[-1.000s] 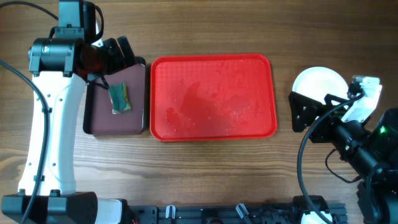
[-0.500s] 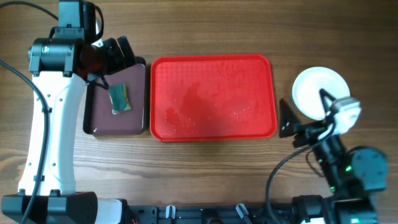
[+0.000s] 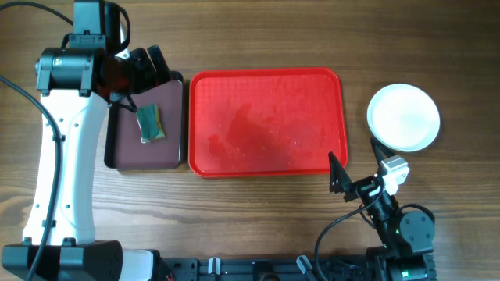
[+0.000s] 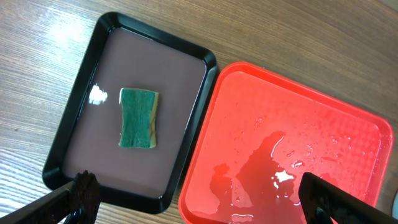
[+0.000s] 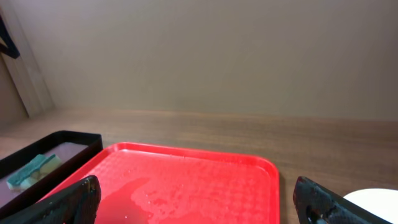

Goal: Clean dirty plates on tray and stack at the side

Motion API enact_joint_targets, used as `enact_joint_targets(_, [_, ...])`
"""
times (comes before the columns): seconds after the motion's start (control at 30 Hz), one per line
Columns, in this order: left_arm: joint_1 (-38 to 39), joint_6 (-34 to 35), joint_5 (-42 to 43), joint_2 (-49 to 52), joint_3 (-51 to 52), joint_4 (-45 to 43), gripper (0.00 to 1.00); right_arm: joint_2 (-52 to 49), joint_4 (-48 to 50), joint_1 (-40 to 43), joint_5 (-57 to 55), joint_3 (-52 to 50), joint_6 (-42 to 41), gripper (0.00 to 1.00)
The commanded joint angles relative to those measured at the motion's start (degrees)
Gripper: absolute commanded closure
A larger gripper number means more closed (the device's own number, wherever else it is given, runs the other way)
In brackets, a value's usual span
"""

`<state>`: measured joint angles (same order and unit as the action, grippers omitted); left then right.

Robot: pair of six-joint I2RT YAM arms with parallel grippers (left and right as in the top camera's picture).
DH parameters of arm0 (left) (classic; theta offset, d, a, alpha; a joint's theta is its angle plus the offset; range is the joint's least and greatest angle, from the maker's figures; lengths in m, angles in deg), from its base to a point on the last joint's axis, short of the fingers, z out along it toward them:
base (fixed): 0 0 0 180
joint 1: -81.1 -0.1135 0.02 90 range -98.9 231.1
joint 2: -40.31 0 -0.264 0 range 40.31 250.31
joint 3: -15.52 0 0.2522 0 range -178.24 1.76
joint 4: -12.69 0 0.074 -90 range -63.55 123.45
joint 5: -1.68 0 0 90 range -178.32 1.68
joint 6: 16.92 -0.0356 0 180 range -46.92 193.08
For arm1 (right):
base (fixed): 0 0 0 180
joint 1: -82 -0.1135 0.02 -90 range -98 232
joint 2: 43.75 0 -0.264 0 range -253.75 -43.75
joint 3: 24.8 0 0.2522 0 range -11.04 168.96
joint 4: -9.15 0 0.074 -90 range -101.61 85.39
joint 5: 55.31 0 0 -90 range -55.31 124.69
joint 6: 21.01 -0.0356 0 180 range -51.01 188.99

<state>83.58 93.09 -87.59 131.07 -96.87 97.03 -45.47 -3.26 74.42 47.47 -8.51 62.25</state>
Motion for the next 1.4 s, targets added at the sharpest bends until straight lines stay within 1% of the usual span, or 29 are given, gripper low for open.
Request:
enact_joint_targets(0.0, [0.0, -0.1, 0.5, 0.2, -0.5, 0.0, 0.0, 1.6, 0.2, -0.3, -0.8, -2.3, 0.6, 0.0])
enact_joint_targets(0.8, [-0.2, -0.1, 0.5, 0.2, -0.5, 0.0, 0.0, 1.4, -0.4, -0.3, -1.0, -2.2, 0.6, 0.0])
enact_joint_targets(0.97, [0.6, -0.3, -1.1, -4.0, 0.2, -0.9, 0.0, 1.4, -0.4, -0.3, -1.0, -2.2, 0.7, 0.0])
enact_joint_targets(1.03, [1.7, -0.3, -1.7, -8.3, 3.7, -6.0, 0.0, 1.4, -0.4, -0.3, -1.0, -2.2, 0.7, 0.0])
enact_joint_targets(1.13, [2.1, -0.3, -1.6, -17.0, 13.0, -14.2, 0.0, 1.4, -0.4, -0.3, -1.0, -2.2, 0.7, 0.0])
enact_joint_targets(1.2, [2.1, -0.3, -1.4, -24.5, 21.6, -19.7, 0.0, 1.4, -0.4, -0.3, -1.0, -2.2, 0.7, 0.0])
enact_joint_targets(1.37, [2.1, -0.8, -1.4, -46.5, 47.1, -36.6, 0.0, 1.4, -0.4, -0.3, -1.0, -2.2, 0.7, 0.0])
